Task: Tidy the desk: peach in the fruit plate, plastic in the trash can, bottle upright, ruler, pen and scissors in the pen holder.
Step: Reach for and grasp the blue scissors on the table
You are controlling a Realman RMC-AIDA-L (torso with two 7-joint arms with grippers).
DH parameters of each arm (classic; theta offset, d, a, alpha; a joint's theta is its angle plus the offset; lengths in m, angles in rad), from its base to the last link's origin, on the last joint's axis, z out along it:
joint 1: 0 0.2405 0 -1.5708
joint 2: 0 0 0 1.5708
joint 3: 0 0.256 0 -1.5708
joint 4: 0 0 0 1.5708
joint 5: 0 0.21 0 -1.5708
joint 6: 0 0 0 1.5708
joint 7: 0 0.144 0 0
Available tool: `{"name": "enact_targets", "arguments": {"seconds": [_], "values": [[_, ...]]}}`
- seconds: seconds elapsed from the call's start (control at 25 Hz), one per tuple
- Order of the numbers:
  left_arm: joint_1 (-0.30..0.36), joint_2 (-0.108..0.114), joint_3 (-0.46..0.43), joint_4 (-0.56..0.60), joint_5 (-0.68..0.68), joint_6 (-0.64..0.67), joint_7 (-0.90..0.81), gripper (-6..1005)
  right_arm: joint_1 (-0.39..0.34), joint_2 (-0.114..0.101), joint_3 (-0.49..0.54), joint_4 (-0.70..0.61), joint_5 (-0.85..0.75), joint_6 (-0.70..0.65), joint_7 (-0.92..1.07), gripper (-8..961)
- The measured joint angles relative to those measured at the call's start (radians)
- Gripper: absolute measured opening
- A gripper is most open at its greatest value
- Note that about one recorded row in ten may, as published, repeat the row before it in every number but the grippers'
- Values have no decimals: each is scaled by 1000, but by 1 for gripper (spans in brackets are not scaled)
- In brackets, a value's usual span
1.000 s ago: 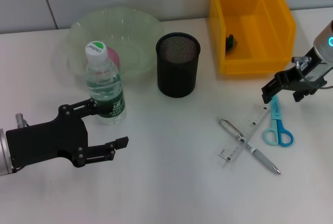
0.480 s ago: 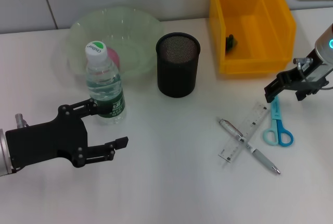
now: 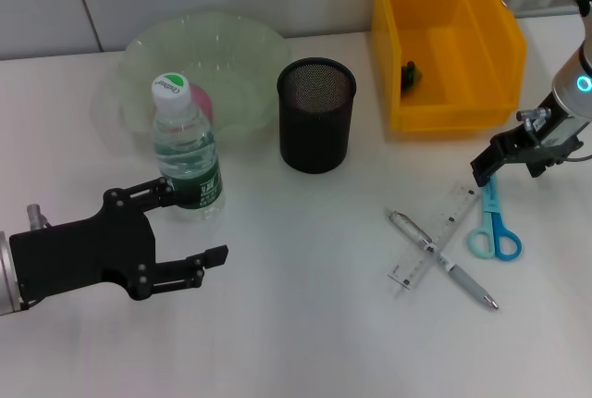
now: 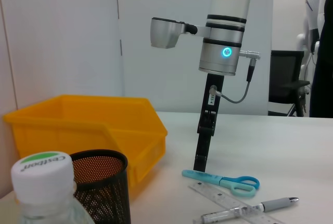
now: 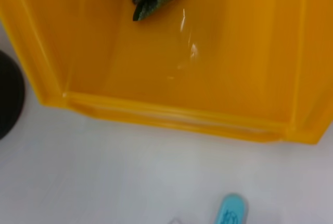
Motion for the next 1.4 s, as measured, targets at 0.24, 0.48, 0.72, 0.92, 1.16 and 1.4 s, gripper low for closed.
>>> {"name": "enact_targets", "arguments": {"seconds": [0.24,0.48,0.72,0.92,1.16,1.4], "values": [[5,0,1,0,0,6,-1,745,13,-3,-18,4,0,5,-5,783],[12,0,1,0,0,13,0,743,36,-5,-37,39,0,4,-6,779],[15,0,-2,0,0,22,-1,741,53,-7,-75,68,0,-2,-6,775],[19,0,-2,0,0,28,-1,739,50,-9,-88,68,0,-3,-7,772],[23,0,-2,0,0,30,-3,737,48,-9,-112,70,0,-13,-16,769],[27,0,-2,0,0,32,-6,735,54,-8,-116,70,0,-14,-19,765]]}}
